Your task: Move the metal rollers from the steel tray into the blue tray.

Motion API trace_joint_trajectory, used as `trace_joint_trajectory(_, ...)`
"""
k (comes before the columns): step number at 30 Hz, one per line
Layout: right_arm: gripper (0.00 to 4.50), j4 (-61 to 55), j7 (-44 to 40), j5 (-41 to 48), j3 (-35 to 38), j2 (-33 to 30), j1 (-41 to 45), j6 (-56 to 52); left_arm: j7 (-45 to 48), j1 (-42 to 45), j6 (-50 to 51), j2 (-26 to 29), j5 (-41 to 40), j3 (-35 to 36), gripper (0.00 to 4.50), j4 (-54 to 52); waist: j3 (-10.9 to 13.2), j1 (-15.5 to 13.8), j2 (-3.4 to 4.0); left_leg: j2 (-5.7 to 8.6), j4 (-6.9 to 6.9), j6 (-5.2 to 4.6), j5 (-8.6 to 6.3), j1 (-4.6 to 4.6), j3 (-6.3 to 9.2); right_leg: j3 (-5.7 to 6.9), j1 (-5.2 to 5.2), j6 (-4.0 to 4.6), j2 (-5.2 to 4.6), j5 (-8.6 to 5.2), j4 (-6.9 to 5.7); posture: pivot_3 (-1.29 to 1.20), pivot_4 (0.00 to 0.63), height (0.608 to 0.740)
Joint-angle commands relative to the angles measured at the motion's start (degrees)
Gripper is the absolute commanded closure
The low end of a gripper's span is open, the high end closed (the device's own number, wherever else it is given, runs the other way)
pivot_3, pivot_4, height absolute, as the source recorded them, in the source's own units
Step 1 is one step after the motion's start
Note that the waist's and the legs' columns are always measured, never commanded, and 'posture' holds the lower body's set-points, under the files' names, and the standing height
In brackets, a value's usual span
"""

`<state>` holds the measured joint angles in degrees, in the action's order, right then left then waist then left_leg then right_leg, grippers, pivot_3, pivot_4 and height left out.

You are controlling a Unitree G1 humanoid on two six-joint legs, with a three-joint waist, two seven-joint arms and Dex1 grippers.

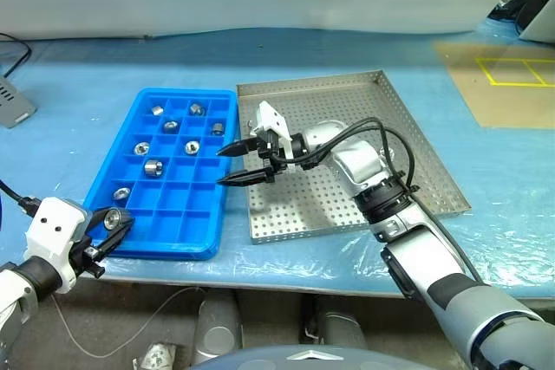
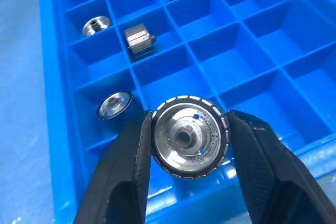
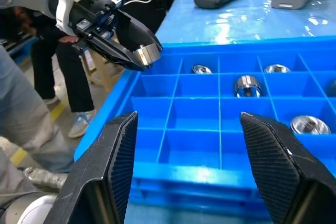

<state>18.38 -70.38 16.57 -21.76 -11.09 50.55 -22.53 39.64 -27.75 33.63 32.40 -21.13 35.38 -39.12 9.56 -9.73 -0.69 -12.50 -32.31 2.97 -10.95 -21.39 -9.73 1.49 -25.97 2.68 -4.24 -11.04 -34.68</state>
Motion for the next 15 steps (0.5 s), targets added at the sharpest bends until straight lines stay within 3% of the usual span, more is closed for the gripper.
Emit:
trace_joint_trajectory(1,1.24,0.0,-1.0,-0.4,0.5,0.8,1.4,1.5,-2.7,2.0,-0.5,0.0,0.2,-1.5,2.64,-1.0,0.0,-0.6,0.0,0.0,0.0,0.0,0.0,0.01,0.0,0.0,0.0,0.0,0.0,0.0,0.0,0.44,0.15,0.74)
trace_joint_trajectory(9,1.24,-1.0,0.0,-1.3,1.6,0.2,0.1,0.8,-4.0,3.6,-0.8,1.3,1.5,-5.5,2.64,1.5,0.0,-0.5,-0.01,0.0,-0.01,0.01,0.01,0.01,-0.01,-0.01,-0.02,0.0,0.04,0.01,-0.02,0.4,0.15,0.74)
trace_joint_trajectory(10,1.24,-1.2,0.1,-1.3,1.7,0.0,-0.1,0.6,-3.9,3.5,-1.1,1.4,1.5,-5.6,1.9,1.9,0.0,-0.5,-0.01,-0.01,-0.01,0.02,0.01,0.01,-0.01,-0.01,-0.03,0.0,0.05,0.01,-0.02,0.4,0.15,0.74)
trace_joint_trajectory(14,1.24,-1.9,0.9,-1.5,2.0,-0.3,-0.7,0.2,-4.1,4.4,-0.9,2.2,1.7,-6.3,0.66,3.2,0.0,-0.5,-0.01,-0.01,-0.02,0.02,0.01,0.01,-0.01,-0.01,-0.02,0.01,0.05,0.01,-0.04,0.37,0.15,0.74)
trace_joint_trajectory(15,1.24,-2.1,1.2,-1.5,2.0,-0.4,-0.8,0.1,-3.9,4.7,-0.8,2.4,1.6,-6.5,0.66,3.4,0.0,-0.4,-0.01,-0.01,-0.03,0.02,0.01,0.01,-0.01,-0.01,-0.02,0.01,0.05,0.01,-0.05,0.36,0.15,0.74)
